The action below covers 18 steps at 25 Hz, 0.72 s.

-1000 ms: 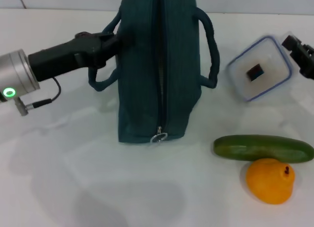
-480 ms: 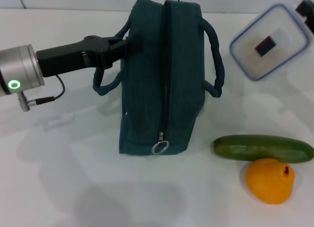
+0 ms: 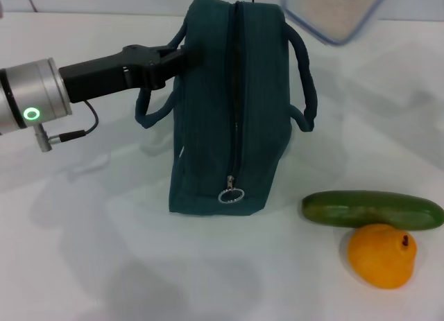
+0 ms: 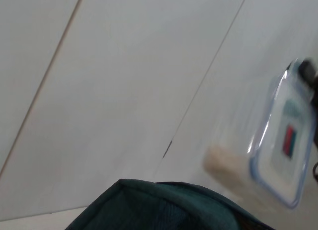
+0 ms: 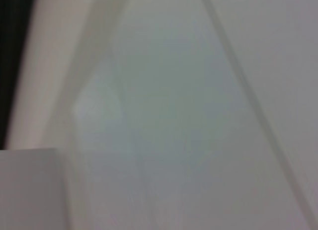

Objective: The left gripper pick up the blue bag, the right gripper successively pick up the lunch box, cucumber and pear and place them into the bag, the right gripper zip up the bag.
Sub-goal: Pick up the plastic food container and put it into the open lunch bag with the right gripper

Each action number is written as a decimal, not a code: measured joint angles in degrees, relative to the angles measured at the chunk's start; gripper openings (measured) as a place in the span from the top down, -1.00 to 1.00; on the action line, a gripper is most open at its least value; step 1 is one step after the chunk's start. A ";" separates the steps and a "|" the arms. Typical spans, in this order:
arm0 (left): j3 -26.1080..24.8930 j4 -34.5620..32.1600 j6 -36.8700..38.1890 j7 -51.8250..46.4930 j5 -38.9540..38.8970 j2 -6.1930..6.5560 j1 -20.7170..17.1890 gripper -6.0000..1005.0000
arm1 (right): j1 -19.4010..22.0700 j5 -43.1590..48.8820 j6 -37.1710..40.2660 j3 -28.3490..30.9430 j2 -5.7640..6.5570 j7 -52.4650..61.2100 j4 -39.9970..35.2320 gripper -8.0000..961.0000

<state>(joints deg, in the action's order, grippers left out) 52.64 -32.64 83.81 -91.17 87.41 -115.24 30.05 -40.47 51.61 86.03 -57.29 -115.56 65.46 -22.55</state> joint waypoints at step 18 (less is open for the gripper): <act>0.18 0.14 -0.22 0.81 0.55 -1.45 1.16 0.90 | -9.79 0.44 -3.31 -10.15 -0.35 4.28 -2.62 0.79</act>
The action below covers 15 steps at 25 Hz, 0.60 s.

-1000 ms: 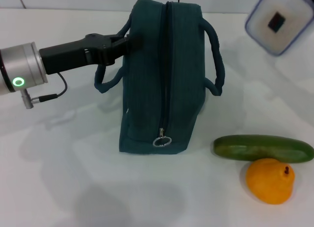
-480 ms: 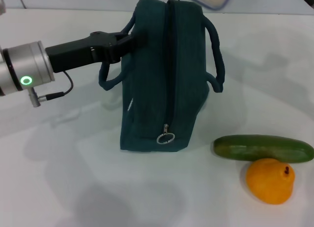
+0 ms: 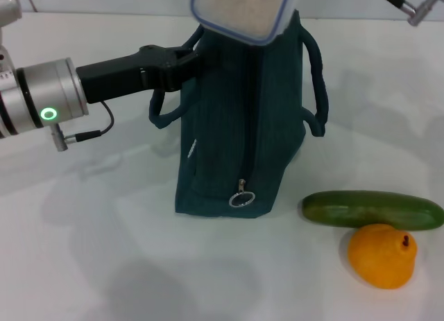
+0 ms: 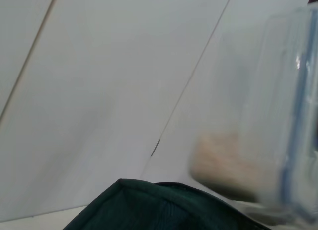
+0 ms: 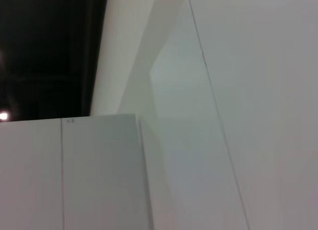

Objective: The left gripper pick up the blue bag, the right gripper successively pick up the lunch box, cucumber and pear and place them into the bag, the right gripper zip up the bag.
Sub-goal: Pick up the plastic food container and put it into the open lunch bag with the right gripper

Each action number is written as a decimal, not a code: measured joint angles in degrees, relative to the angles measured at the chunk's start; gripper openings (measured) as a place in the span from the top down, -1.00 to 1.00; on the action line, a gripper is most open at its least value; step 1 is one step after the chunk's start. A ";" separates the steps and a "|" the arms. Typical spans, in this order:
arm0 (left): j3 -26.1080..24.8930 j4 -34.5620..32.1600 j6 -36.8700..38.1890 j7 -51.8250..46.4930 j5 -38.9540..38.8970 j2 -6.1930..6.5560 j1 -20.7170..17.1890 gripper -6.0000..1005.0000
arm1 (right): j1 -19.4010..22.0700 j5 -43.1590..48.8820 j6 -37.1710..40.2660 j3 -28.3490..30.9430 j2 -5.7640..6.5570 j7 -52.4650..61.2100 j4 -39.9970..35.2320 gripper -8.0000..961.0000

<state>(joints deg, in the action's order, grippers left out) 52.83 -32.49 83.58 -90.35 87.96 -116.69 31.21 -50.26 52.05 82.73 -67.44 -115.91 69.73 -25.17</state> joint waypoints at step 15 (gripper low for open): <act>-0.10 -0.03 0.01 0.00 -0.21 0.09 -0.07 0.90 | 8.61 5.39 -3.12 -1.34 0.51 0.63 1.05 0.79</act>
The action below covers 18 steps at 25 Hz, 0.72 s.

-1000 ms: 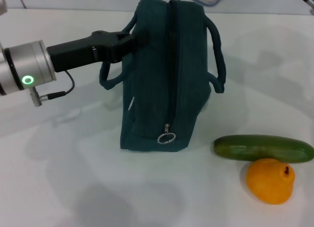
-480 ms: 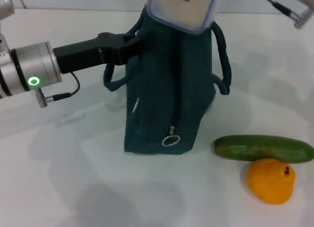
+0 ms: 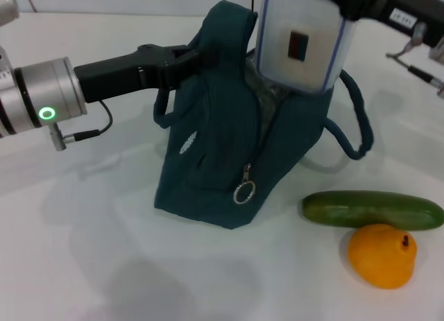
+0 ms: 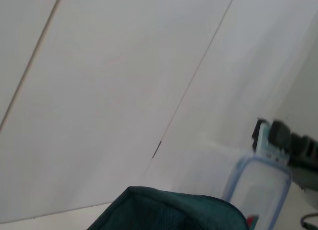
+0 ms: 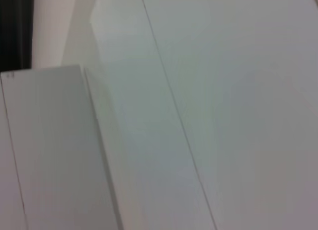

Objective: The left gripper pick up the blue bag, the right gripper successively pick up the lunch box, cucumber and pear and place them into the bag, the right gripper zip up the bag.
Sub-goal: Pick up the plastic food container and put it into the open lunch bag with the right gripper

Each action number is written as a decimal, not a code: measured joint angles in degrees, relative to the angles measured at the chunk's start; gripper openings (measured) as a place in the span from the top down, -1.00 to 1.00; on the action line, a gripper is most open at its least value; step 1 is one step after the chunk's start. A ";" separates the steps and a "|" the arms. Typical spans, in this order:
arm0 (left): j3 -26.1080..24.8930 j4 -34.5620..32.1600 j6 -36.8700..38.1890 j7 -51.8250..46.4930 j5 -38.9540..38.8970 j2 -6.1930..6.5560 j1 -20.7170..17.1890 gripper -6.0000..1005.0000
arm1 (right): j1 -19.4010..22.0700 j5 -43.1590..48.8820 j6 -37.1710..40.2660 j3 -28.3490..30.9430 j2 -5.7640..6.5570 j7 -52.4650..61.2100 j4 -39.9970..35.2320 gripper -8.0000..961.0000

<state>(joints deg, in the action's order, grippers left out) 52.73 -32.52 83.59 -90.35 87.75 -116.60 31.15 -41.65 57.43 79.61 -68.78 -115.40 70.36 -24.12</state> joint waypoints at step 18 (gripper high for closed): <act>0.27 -0.05 0.22 0.53 -0.01 -0.20 0.37 0.91 | -1.82 -3.35 -0.94 -5.91 -0.78 2.26 0.31 0.79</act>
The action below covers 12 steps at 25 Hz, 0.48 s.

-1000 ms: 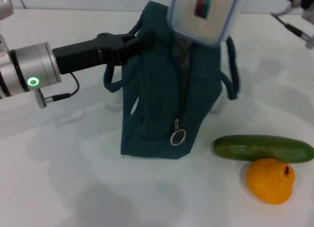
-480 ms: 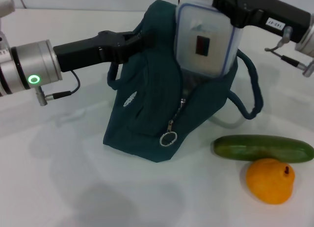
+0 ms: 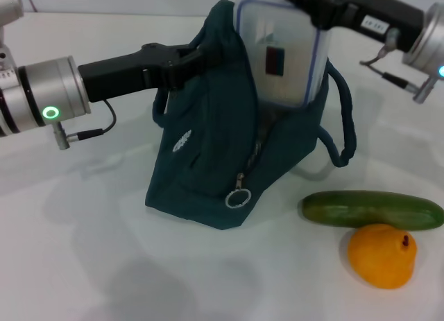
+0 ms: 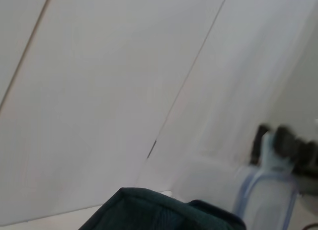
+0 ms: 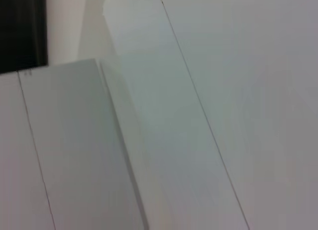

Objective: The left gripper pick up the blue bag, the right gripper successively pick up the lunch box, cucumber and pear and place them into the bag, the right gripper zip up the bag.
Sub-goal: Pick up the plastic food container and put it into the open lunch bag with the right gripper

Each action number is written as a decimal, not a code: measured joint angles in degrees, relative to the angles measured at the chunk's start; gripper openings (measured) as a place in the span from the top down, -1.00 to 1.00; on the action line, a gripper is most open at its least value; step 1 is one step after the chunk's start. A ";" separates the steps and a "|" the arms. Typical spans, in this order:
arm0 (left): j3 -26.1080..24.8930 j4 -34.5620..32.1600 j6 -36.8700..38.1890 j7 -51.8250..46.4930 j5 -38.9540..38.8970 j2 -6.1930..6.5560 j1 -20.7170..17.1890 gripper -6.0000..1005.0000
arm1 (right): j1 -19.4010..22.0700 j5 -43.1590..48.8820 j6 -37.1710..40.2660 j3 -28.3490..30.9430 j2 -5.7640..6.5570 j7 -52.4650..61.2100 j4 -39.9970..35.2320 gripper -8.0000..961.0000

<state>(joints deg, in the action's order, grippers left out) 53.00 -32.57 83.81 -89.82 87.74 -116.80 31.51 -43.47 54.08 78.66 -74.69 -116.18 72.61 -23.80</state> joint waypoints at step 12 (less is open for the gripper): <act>-0.07 0.00 0.13 0.09 -0.13 -0.27 0.04 0.91 | -1.18 -1.05 -5.36 -5.55 -0.01 0.72 0.02 0.77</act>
<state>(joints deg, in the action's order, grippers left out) 52.93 -32.57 83.93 -89.73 87.61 -117.07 31.56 -44.65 53.04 73.30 -80.24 -116.19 73.34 -23.79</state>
